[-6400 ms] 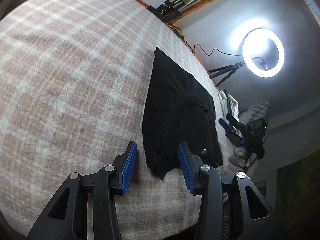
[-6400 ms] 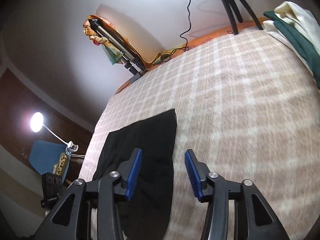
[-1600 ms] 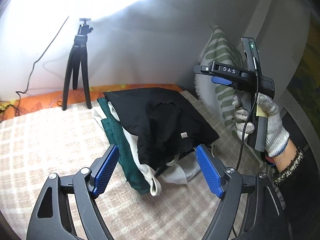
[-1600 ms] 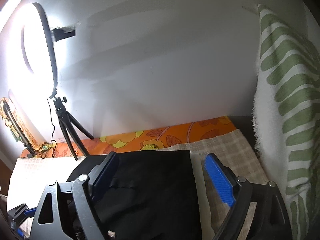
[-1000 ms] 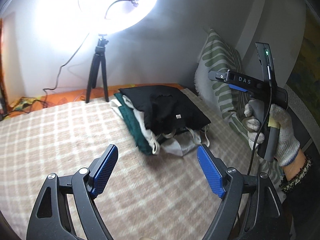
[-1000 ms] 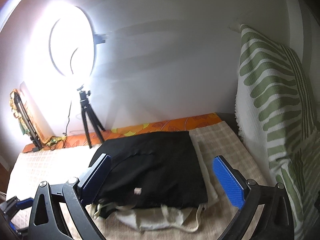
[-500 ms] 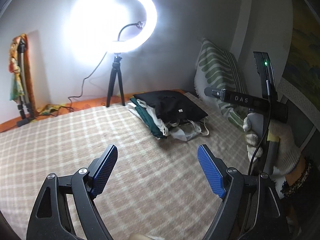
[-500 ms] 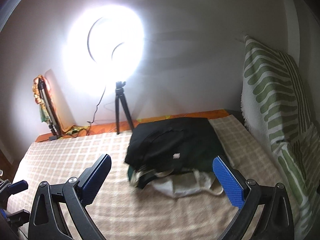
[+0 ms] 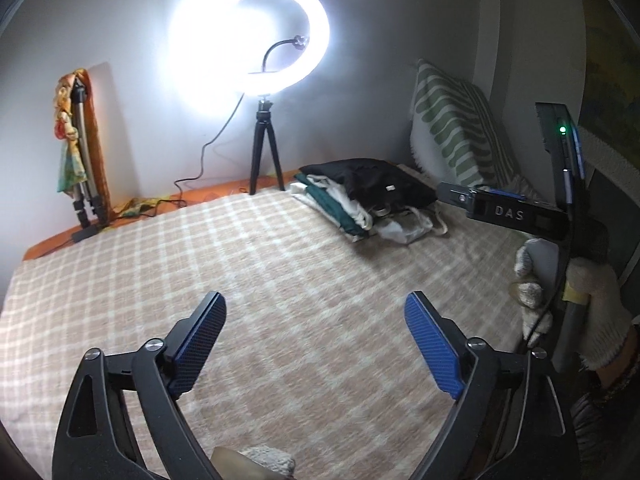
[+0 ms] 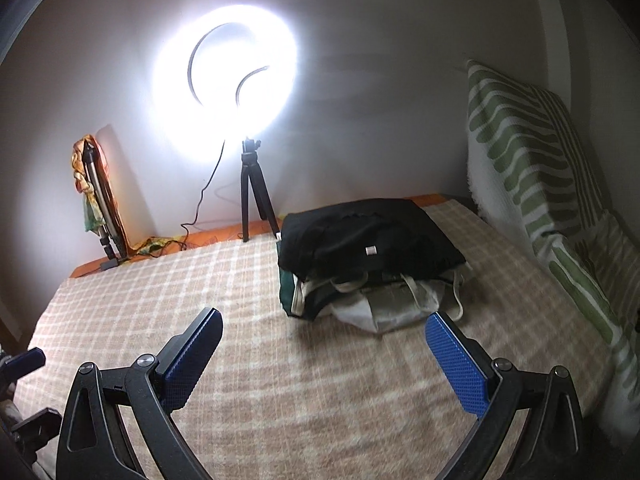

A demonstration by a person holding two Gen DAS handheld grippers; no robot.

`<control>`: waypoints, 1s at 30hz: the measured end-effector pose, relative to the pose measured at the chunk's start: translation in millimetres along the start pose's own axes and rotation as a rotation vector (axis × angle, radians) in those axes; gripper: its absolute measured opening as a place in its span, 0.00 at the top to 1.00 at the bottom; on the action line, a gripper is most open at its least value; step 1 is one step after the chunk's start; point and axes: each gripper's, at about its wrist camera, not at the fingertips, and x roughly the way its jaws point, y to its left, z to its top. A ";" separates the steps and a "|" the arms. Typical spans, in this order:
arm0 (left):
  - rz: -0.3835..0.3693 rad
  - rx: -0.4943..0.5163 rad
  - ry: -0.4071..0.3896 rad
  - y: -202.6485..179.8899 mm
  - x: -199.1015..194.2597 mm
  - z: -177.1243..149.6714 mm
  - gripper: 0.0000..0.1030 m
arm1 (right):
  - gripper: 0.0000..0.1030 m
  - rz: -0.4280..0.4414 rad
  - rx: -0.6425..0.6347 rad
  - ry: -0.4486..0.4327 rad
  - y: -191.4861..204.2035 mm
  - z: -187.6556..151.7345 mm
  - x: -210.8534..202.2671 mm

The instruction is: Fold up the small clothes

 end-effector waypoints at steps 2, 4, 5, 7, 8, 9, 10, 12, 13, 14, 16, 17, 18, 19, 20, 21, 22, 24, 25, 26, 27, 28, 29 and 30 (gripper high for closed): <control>0.021 0.001 -0.014 1.7 -0.7 -5.4 0.02 | 0.00 -0.017 -0.006 -0.006 2.7 -8.4 0.3; 0.015 -0.015 -0.023 5.6 0.2 -9.9 0.02 | 0.00 -0.017 -0.005 -0.003 3.8 -12.1 1.5; 0.014 -0.021 -0.018 7.7 2.0 -11.8 0.01 | 0.00 -0.017 -0.005 -0.005 4.4 -13.7 1.8; 0.029 -0.015 -0.007 10.2 5.5 -15.4 0.01 | 0.00 -0.022 -0.004 -0.016 5.2 -15.7 2.2; 0.043 -0.007 -0.007 10.8 6.8 -16.8 0.01 | 0.00 -0.033 -0.004 -0.028 5.9 -17.5 2.6; 0.068 0.005 -0.015 11.6 7.7 -19.3 0.01 | 0.00 -0.039 -0.001 -0.032 6.0 -18.5 3.0; 0.080 0.011 -0.023 11.7 7.5 -20.6 0.01 | 0.00 -0.038 0.009 -0.033 5.1 -20.0 4.0; 0.087 0.007 -0.022 13.7 8.1 -23.1 0.01 | 0.00 -0.030 0.031 -0.028 3.5 -22.2 7.3; 0.078 -0.004 -0.012 16.0 9.2 -23.6 0.01 | 0.00 -0.024 0.049 -0.025 1.5 -23.5 9.3; 0.067 -0.014 -0.002 18.0 10.7 -23.9 0.01 | 0.00 -0.019 0.058 -0.023 0.1 -24.3 10.8; 0.068 -0.021 0.005 20.5 12.8 -25.0 0.01 | 0.00 -0.010 0.076 -0.015 -2.6 -25.6 14.7; 0.076 -0.019 0.005 20.7 13.3 -25.5 0.01 | 0.00 -0.014 0.081 -0.011 -3.7 -26.4 17.0; 0.085 -0.016 0.005 20.5 13.6 -25.9 0.01 | 0.00 -0.020 0.083 -0.009 -4.3 -26.9 18.7; 0.090 -0.015 0.008 20.2 14.0 -26.1 0.01 | 0.00 -0.029 0.083 -0.007 -4.3 -27.3 20.4; 0.091 -0.014 0.010 20.1 14.1 -26.5 0.01 | 0.00 -0.036 0.082 -0.005 -4.2 -27.9 22.0; 0.090 -0.014 0.012 19.8 13.9 -26.8 0.01 | 0.00 -0.039 0.080 -0.002 -4.1 -28.5 23.3; 0.090 -0.015 0.011 19.9 13.7 -27.0 0.01 | 0.00 -0.039 0.078 0.001 -3.6 -28.8 23.9; 0.092 -0.010 0.013 19.6 14.0 -27.2 0.01 | 0.00 -0.043 0.068 0.003 -2.6 -29.8 25.0; 0.091 -0.009 0.016 19.5 14.4 -27.5 0.01 | 0.00 -0.047 0.060 0.003 -1.8 -30.3 25.6; 0.090 -0.009 0.018 20.0 15.0 -27.6 0.01 | 0.00 -0.049 0.052 0.003 -0.8 -30.6 25.8; 0.088 -0.010 0.020 20.3 15.3 -27.7 0.01 | 0.00 -0.049 0.045 0.004 -0.2 -30.7 26.2; 0.088 -0.010 0.021 20.5 15.4 -27.9 0.01 | 0.00 -0.049 0.042 0.006 -0.1 -30.8 26.6; 0.088 -0.009 0.022 21.0 15.7 -27.7 0.01 | 0.00 -0.049 0.041 0.006 -0.3 -30.8 26.7; 0.088 -0.006 0.022 20.7 15.5 -27.9 0.01 | 0.00 -0.051 0.043 0.005 -0.3 -30.8 26.8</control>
